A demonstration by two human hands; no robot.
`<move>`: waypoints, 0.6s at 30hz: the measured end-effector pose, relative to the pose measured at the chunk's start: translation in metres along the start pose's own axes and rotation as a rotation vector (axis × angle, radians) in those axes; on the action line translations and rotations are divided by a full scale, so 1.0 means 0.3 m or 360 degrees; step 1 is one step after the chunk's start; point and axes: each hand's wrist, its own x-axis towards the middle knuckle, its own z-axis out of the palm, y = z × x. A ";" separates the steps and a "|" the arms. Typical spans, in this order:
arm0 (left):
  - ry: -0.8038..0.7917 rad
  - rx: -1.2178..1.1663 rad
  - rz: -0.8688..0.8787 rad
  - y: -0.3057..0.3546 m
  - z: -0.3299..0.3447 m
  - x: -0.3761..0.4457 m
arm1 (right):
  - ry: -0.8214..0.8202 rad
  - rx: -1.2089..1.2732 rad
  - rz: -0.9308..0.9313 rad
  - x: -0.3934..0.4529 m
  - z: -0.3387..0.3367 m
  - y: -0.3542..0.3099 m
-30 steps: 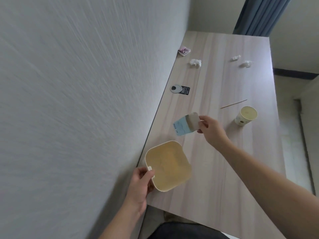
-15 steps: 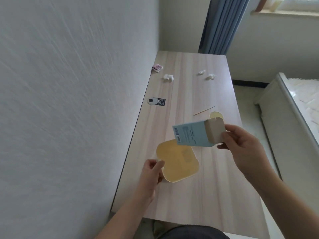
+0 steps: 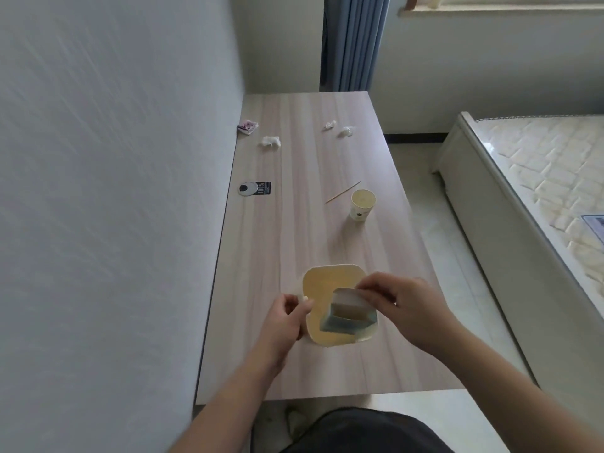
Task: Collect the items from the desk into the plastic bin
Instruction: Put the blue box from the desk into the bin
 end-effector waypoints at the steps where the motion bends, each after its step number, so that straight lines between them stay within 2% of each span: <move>1: -0.0030 0.0021 -0.0002 0.002 0.006 -0.007 | -0.0042 -0.0005 -0.0010 -0.007 0.002 -0.003; 5: -0.0155 0.0119 -0.0017 0.014 0.049 -0.054 | -0.0225 0.0026 -0.0130 -0.020 -0.010 -0.006; 7: -0.0239 0.0183 -0.0032 0.017 0.080 -0.086 | -0.0228 0.0013 -0.0168 -0.031 -0.012 0.004; 11: -0.0378 0.0227 -0.0066 0.002 0.143 -0.154 | 0.0092 -0.0019 -0.0118 -0.089 -0.036 0.057; 13: -0.0365 0.0176 -0.0096 -0.015 0.178 -0.182 | 0.0223 0.0010 -0.0101 -0.146 -0.073 0.097; 18: -0.0213 0.0087 -0.0174 -0.073 0.321 -0.262 | 0.0290 -0.0012 -0.0031 -0.360 -0.175 0.218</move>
